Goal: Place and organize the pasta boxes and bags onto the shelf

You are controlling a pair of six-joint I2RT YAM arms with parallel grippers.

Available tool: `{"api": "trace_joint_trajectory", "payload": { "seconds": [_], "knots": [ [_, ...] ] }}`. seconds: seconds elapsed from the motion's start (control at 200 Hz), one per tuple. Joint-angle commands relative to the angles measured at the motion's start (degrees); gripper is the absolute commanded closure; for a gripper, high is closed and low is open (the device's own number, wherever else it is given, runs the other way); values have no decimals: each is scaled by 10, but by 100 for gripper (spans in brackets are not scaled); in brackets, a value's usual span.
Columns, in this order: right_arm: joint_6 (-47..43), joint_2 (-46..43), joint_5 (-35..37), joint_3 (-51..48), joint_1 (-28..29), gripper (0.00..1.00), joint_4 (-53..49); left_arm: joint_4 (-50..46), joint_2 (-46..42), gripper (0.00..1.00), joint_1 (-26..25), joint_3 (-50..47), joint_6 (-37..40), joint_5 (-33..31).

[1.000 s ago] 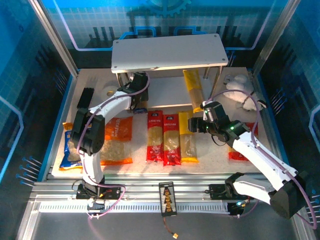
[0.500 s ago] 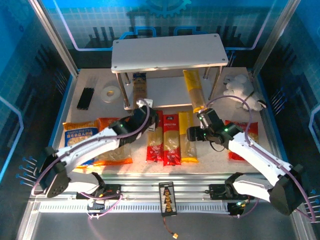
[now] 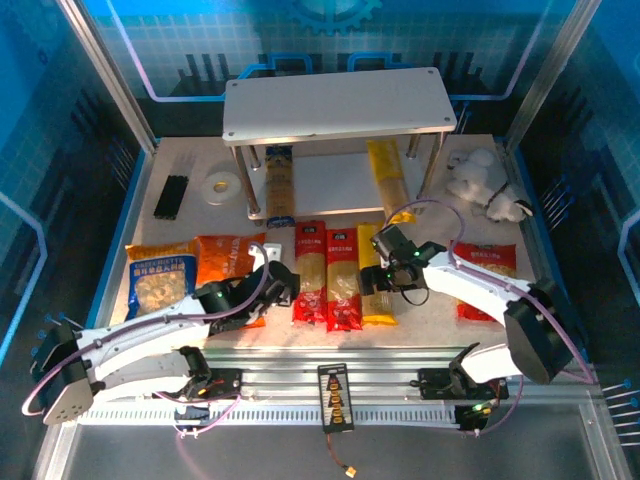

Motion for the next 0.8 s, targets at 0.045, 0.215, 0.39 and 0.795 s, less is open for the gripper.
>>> {"api": "trace_joint_trajectory", "payload": {
  "seconds": [0.045,0.215,0.39,0.795],
  "knots": [
    [12,39,-10,12,10,8,21,-7,-15,43,-2,-26,-40,-1],
    [11,70,-16,26,14,7,27,-7,-26,43,-2,-32,-40,-7],
    [6,92,-47,34,14,3,37,-13,-34,42,-2,-33,-38,-16],
    [5,123,-6,36,9,2,3,-23,-54,41,-2,-47,-43,-25]
  ]
}}
